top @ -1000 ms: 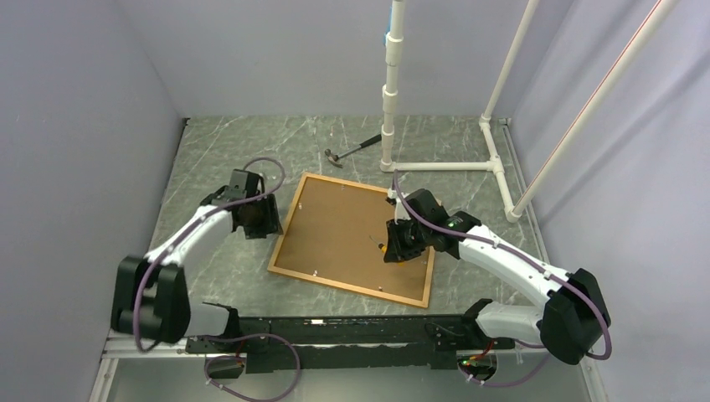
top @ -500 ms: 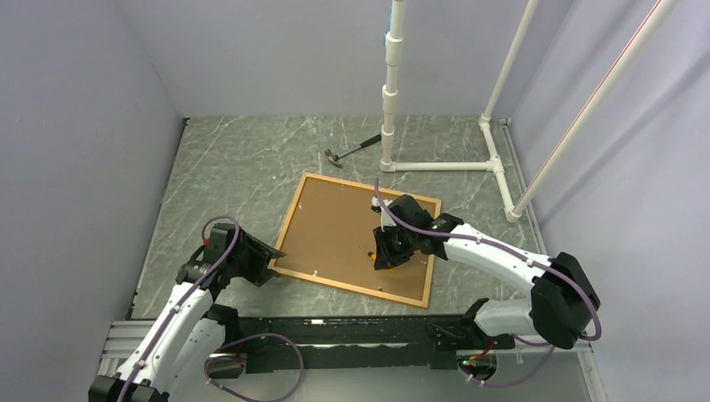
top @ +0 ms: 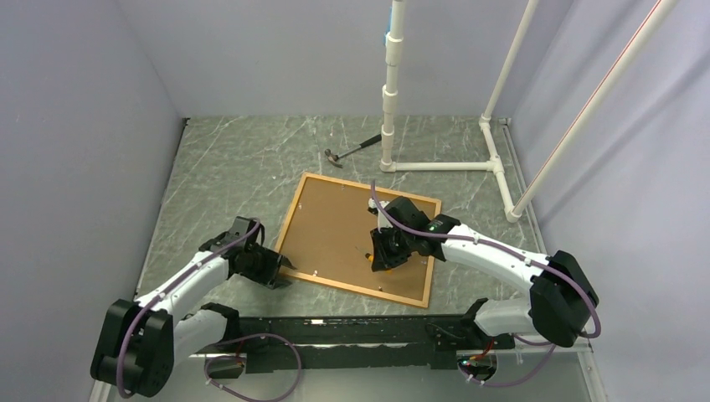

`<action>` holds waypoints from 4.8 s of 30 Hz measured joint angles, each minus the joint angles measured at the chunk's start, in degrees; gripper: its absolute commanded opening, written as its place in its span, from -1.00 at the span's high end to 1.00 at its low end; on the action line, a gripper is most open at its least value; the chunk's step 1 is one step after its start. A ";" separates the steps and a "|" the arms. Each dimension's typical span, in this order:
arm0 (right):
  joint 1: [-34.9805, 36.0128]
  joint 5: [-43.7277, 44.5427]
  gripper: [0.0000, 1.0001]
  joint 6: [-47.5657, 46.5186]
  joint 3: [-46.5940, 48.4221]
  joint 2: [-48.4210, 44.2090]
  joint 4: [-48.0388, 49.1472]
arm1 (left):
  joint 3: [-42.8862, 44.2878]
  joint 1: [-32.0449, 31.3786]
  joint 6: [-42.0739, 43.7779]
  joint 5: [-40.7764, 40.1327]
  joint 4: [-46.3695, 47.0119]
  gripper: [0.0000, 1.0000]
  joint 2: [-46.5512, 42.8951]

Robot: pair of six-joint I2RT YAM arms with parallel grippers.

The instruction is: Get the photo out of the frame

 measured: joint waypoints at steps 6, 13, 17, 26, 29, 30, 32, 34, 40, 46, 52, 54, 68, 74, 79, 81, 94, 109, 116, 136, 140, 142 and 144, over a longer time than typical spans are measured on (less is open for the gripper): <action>1.31 0.76 1.00 0.28 0.35 0.28 -0.04 | 0.46 -0.33 -1.16 -2.78 0.85 0.14 4.17; 4.66 1.84 1.00 -0.31 3.04 4.13 0.02 | 4.02 0.37 1.57 -4.76 0.66 0.72 8.70; 6.86 1.88 1.00 -1.20 4.70 7.85 0.13 | 6.99 2.97 5.40 -10.69 -0.20 1.00 9.73; 11.52 1.42 1.00 -1.90 13.62 20.20 2.34 | 9.35 11.28 24.41 -14.40 1.99 1.00 11.69; 12.70 0.85 1.00 -1.70 18.69 24.96 2.71 | 9.97 12.98 28.87 -13.09 4.48 1.00 13.09; 13.11 0.72 1.00 -1.66 20.79 26.73 2.91 | 9.99 13.70 30.18 -12.46 5.57 1.00 13.40; 14.03 0.57 1.00 -1.64 24.33 29.73 3.10 | 9.97 14.82 32.04 -11.39 7.13 1.00 13.79; 15.17 0.42 1.00 -1.62 26.73 31.80 3.45 | 9.97 15.74 33.29 -10.60 8.33 1.00 14.19; 16.52 0.07 1.00 -1.51 29.55 35.01 3.37 | 9.27 19.26 34.77 -6.45 11.13 1.00 15.26; 16.48 -0.66 1.00 -1.27 33.46 38.58 3.26 | 8.94 21.66 34.84 -1.62 14.75 1.00 17.49; 16.63 -0.02 1.00 0.20 37.00 41.42 2.40 | 8.94 22.21 34.84 -0.26 15.98 1.00 18.14; 16.70 0.87 1.00 1.11 38.07 41.97 1.53 | 8.87 22.23 34.84 -0.26 16.46 1.00 18.14; 17.75 8.72 1.00 7.15 43.21 44.96 0.11 | 7.78 22.45 34.51 -0.76 23.98 1.00 19.04; 17.33 8.57 1.00 7.56 45.44 46.40 -0.94 | 7.78 22.45 34.60 -1.33 25.11 1.00 19.30; 16.65 8.11 1.00 8.02 48.02 48.04 -0.98 | 7.63 22.69 34.69 -2.60 26.80 1.00 19.39; 16.44 7.76 1.00 8.11 48.22 48.09 -1.01 | 7.52 22.71 34.77 -2.60 26.99 1.00 19.39; 12.39 9.42 1.00 9.51 38.77 41.59 4.55 | 7.52 23.56 35.32 -1.18 26.97 1.00 19.63; 12.98 7.93 1.00 1.25 22.58 24.68 2.64 | 5.29 24.63 39.89 6.03 26.47 -0.02 17.55; 13.00 5.55 1.00 0.68 14.82 18.08 1.60 | -1.88 23.26 38.14 9.14 22.49 -0.05 7.65; 18.88 3.52 1.00 5.33 8.98 14.53 1.22 | -8.20 2.19 12.87 4.07 20.59 0.01 -1.01; 20.15 3.69 1.00 6.12 8.07 13.57 1.01 | -7.50 0.44 12.15 3.52 22.34 0.09 0.90; 20.68 3.72 1.00 6.62 7.23 12.98 0.76 | -7.50 -0.04 11.82 3.08 22.51 0.17 0.98; 21.05 3.74 1.00 7.06 6.34 12.39 0.74 | -7.50 -0.33 11.72 2.64 22.69 0.26 1.33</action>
